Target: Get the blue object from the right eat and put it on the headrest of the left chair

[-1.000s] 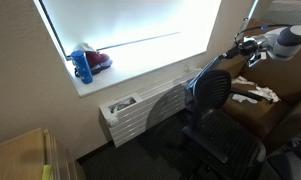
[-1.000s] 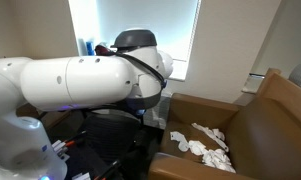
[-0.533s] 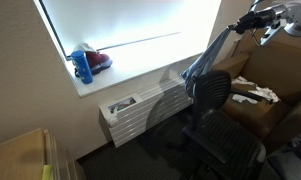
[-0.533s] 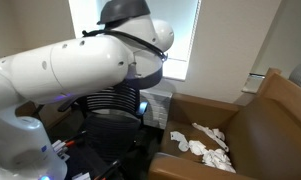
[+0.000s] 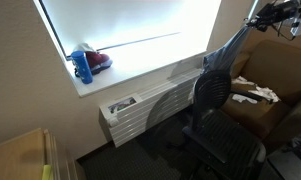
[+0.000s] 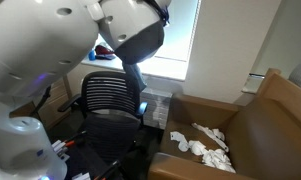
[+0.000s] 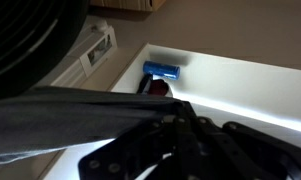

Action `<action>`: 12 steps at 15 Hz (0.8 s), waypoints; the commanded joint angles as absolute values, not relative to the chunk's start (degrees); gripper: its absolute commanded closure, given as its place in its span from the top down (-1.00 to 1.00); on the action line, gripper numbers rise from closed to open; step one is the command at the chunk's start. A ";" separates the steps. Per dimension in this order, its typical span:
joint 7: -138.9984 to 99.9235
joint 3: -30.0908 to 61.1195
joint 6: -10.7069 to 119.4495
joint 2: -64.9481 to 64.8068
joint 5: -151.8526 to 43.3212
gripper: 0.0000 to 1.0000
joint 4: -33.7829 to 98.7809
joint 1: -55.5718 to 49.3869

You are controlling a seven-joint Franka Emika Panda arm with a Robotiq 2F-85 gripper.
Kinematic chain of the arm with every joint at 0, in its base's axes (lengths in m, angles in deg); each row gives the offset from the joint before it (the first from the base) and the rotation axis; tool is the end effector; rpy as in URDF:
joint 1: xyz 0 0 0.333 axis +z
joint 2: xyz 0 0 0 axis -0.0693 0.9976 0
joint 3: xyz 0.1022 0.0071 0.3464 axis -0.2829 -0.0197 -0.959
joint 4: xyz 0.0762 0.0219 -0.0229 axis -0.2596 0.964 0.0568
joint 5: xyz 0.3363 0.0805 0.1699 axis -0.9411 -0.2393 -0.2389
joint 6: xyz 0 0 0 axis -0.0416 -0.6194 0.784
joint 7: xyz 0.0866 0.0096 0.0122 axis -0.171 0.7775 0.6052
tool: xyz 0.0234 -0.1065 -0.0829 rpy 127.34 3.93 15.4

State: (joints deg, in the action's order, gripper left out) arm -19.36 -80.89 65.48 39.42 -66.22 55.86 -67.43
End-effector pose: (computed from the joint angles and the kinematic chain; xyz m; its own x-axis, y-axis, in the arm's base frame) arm 0.6038 0.1363 0.4650 0.9905 -0.0517 0.1274 0.0963 -0.4009 -0.9110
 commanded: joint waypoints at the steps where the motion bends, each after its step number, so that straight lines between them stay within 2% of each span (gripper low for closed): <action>1: -25.27 -85.29 58.07 31.41 -73.91 -0.99 62.64 -77.83; 4: -29.45 -87.77 50.63 27.05 -77.95 -0.99 65.45 -83.66; 7: -31.62 -87.28 46.52 22.26 -79.63 -0.99 68.15 -84.89; 9: -29.84 -81.72 44.90 19.94 -78.90 -0.99 69.36 -81.95; 11: -27.55 -71.45 41.69 17.03 -78.05 -0.99 67.76 -75.49; 12: -31.36 -66.93 41.34 20.52 -72.35 -0.99 66.58 -71.12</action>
State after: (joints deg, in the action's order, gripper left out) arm -30.32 -77.94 44.22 21.74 -77.02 67.78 -78.69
